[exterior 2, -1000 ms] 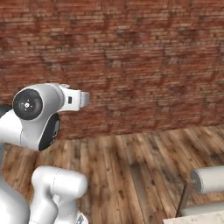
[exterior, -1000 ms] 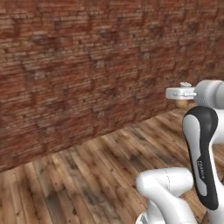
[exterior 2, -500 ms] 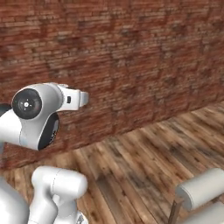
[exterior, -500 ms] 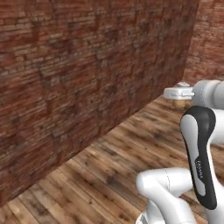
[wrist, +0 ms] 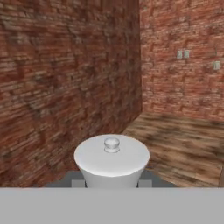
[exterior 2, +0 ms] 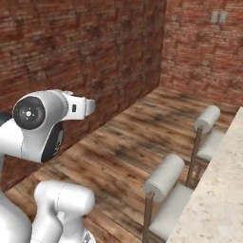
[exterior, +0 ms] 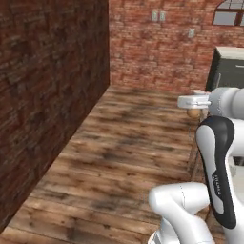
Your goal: Retrieve the shaker from the cabinet and place it next the steak on a plate on the dining table.
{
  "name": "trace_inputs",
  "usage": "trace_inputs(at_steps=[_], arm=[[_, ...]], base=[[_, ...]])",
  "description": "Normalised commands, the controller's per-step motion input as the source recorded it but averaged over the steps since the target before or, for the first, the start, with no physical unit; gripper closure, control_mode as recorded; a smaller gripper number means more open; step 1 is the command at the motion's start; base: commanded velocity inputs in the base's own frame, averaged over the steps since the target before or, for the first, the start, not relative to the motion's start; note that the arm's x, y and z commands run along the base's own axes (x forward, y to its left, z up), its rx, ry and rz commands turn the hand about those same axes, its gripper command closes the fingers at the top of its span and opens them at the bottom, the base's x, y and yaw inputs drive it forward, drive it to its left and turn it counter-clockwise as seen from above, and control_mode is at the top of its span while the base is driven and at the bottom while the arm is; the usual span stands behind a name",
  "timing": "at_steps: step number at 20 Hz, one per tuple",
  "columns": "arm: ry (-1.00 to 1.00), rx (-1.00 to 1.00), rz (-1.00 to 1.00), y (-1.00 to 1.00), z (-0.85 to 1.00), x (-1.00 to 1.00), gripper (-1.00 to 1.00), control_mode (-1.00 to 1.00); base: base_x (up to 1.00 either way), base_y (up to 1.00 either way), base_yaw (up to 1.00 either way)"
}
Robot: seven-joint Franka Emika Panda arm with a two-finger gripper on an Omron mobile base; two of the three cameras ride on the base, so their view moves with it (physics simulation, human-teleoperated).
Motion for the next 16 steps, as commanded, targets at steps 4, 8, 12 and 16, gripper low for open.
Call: trace_inputs(at_steps=[4,8,12,16], arm=[[0.00,0.00,0.00,0.00,0.00,0.00,1.00,1.00],[0.00,0.00,0.00,0.00,0.00,0.00,1.00,1.00],[0.00,0.00,0.00,0.00,0.00,0.00,1.00,1.00],[0.00,0.00,0.00,0.00,0.00,0.00,1.00,1.00]], base=[[0.93,0.29,-0.72],[1.00,0.62,-0.60],[1.00,0.58,-0.60],[0.81,0.12,-0.66]])
